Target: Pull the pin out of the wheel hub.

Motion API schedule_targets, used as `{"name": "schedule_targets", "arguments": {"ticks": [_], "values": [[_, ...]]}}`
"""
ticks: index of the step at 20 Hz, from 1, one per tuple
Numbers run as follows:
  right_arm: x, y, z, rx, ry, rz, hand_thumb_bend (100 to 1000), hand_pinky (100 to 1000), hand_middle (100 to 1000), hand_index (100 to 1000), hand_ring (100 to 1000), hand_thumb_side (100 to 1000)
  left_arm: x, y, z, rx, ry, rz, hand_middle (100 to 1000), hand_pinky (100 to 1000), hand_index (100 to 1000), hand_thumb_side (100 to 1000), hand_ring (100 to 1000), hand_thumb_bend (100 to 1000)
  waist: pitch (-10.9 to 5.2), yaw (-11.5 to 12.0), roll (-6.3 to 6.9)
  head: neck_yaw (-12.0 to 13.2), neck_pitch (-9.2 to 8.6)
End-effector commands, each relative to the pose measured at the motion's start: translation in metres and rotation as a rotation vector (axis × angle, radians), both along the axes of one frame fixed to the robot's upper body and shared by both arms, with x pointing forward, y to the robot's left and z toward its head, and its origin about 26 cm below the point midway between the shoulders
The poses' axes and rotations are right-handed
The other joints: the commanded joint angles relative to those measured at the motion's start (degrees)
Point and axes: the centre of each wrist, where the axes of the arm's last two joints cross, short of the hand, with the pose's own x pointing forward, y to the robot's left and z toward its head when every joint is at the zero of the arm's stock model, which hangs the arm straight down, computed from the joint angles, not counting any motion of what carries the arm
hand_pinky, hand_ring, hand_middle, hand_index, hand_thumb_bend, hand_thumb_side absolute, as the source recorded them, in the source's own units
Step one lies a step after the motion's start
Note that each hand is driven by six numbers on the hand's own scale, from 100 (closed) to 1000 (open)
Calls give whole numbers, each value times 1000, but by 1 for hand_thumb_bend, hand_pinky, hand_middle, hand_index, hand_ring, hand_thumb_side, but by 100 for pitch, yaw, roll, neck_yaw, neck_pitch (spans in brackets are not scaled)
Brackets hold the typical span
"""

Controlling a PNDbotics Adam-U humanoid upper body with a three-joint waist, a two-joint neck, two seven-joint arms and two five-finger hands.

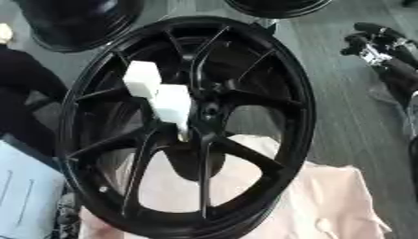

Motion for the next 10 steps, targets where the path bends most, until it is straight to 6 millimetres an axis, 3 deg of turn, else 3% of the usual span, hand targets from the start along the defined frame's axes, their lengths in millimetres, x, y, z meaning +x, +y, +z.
{"name": "schedule_targets", "arguments": {"ticks": [1, 6, 10], "values": [[-5, -11, 16, -18, -33, -32, 346, 984, 731, 856, 729, 399, -19, 35, 11, -46, -51, 112, 523, 751, 395, 100, 665, 361, -153, 31, -28, -47, 22], [-6, -14, 14, -17, -33, -43, 345, 984, 732, 856, 730, 402, -21, 76, -17, -138, -2, 247, 514, 746, 392, 100, 655, 242, -137, 80, -66, -65, 27], [-6, -14, 13, -16, -35, -44, 343, 984, 733, 856, 730, 403, -18, 94, -42, -153, 58, 315, 515, 745, 394, 100, 654, 200, -125, 84, -104, -67, -41]]}}
